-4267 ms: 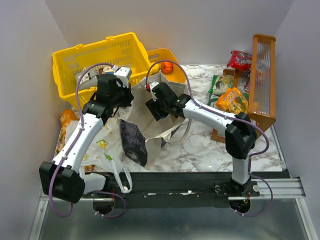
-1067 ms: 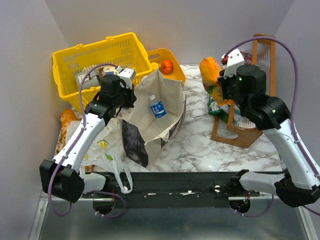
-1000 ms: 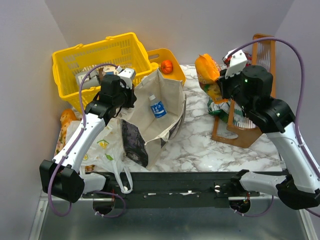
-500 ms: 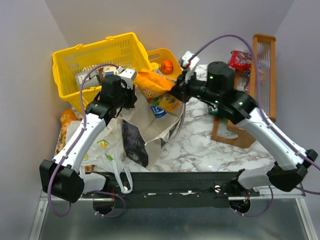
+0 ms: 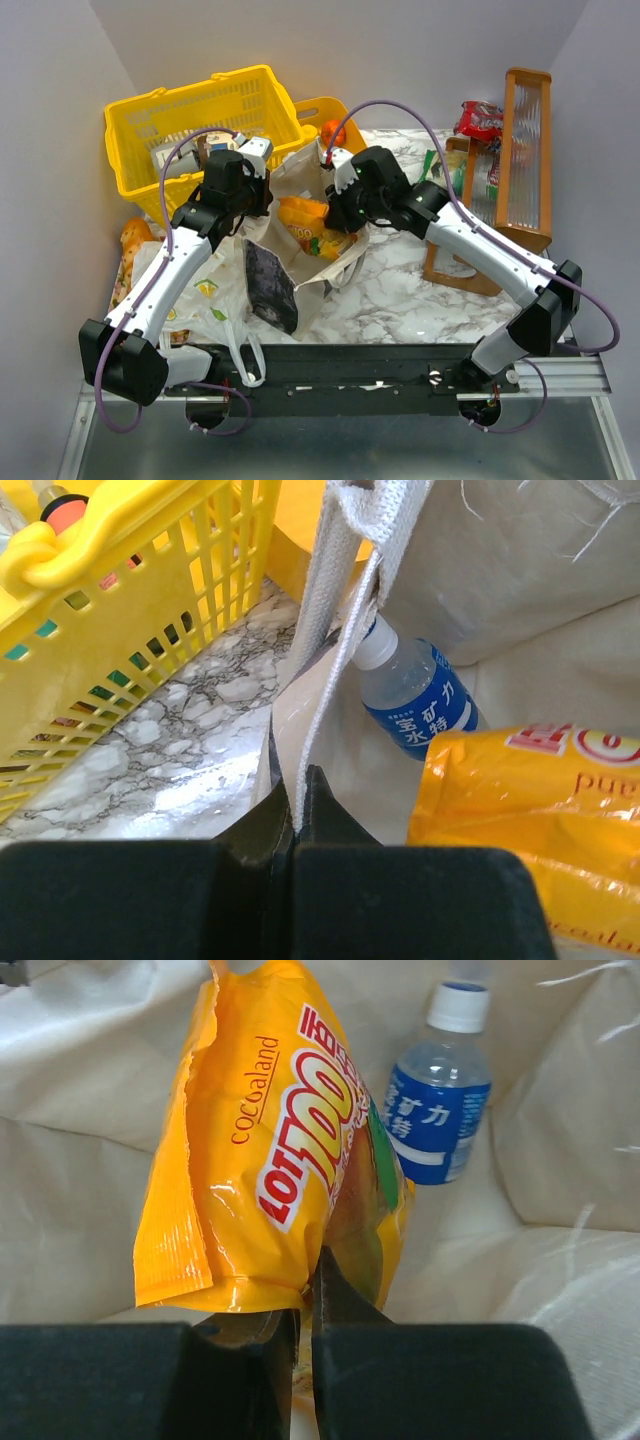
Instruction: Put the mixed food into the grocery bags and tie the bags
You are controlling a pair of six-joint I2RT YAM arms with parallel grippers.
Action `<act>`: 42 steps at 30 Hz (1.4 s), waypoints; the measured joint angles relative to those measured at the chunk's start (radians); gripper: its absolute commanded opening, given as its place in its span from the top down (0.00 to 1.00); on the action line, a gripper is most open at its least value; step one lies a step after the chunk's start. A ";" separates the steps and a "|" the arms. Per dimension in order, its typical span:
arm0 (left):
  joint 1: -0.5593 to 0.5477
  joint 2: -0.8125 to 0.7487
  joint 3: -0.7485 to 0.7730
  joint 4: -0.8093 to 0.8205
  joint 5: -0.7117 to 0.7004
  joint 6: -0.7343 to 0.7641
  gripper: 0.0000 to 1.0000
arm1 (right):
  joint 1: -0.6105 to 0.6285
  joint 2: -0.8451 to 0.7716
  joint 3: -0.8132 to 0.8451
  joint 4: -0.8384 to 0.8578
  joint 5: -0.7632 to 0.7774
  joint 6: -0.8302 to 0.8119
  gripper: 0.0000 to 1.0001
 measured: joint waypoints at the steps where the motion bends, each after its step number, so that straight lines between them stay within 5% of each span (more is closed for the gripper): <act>1: 0.000 0.000 0.000 0.000 0.000 0.000 1.00 | 0.010 0.006 0.004 -0.001 0.002 0.004 0.45; 4: 0.000 0.000 0.000 0.000 0.000 0.000 1.00 | 0.040 0.037 0.021 -0.005 -0.001 0.023 0.18; 5: 0.000 0.000 0.000 -0.001 0.000 0.000 1.00 | 0.047 0.043 0.023 -0.005 -0.002 0.029 0.16; 19: 0.000 -0.001 0.000 -0.005 -0.001 0.000 1.00 | 0.059 -0.182 0.145 -0.048 0.109 -0.015 0.14; 24: 0.000 -0.001 0.000 -0.005 -0.001 0.000 1.00 | -0.105 -0.196 0.272 -0.054 0.175 -0.043 0.08; 26: 0.000 -0.001 0.000 -0.005 -0.001 0.000 1.00 | -0.214 -0.144 0.342 -0.074 0.238 -0.063 0.01; 34: -0.001 -0.001 0.000 -0.005 -0.001 0.000 1.00 | -0.463 0.289 0.721 -0.167 0.466 -0.195 0.00; 42: -0.003 -0.001 0.000 -0.005 0.000 -0.001 1.00 | -0.556 0.522 0.797 -0.210 0.638 -0.415 0.00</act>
